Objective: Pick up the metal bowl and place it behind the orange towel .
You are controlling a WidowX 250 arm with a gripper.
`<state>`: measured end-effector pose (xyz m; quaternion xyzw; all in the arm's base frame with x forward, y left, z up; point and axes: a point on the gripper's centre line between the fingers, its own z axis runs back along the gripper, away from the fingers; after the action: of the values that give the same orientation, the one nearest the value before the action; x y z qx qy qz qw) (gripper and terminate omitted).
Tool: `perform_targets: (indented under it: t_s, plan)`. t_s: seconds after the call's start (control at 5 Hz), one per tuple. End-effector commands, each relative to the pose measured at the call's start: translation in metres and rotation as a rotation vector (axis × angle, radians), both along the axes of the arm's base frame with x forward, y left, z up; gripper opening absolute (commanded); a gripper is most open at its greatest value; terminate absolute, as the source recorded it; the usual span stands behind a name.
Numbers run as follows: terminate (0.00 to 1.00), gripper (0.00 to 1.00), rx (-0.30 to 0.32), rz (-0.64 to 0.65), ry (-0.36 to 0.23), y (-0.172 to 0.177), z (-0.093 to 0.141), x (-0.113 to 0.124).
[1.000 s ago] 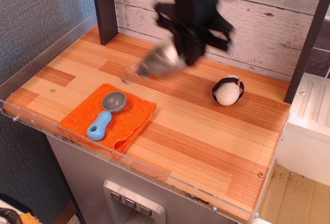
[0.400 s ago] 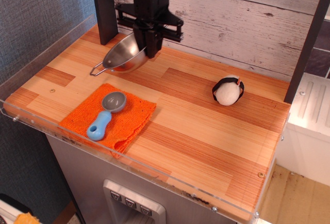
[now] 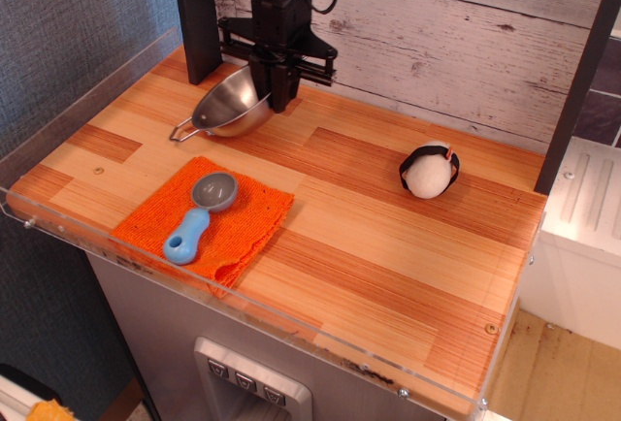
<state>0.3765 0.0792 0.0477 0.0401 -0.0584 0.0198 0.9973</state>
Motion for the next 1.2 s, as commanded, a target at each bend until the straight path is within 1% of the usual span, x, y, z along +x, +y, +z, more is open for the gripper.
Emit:
perform_targets:
  t_s: [0.0,0.2,0.4,0.6,0.8,1.0]
  plan:
    - [0.00,0.00,-0.026,0.020,0.015,0.022,0.000,-0.007]
    - [0.00,1.00,-0.046,0.028,0.015,0.019,0.002,-0.008]
    - [0.00,1.00,-0.061,0.027,-0.063,0.012,0.024,-0.008]
    - [0.00,1.00,-0.060,-0.004,-0.172,-0.011,0.063,-0.002]
    - [0.00,1.00,-0.059,-0.037,-0.224,-0.037,0.100,-0.015]
    - [0.00,1.00,-0.094,-0.050,-0.203,-0.054,0.105,-0.034]
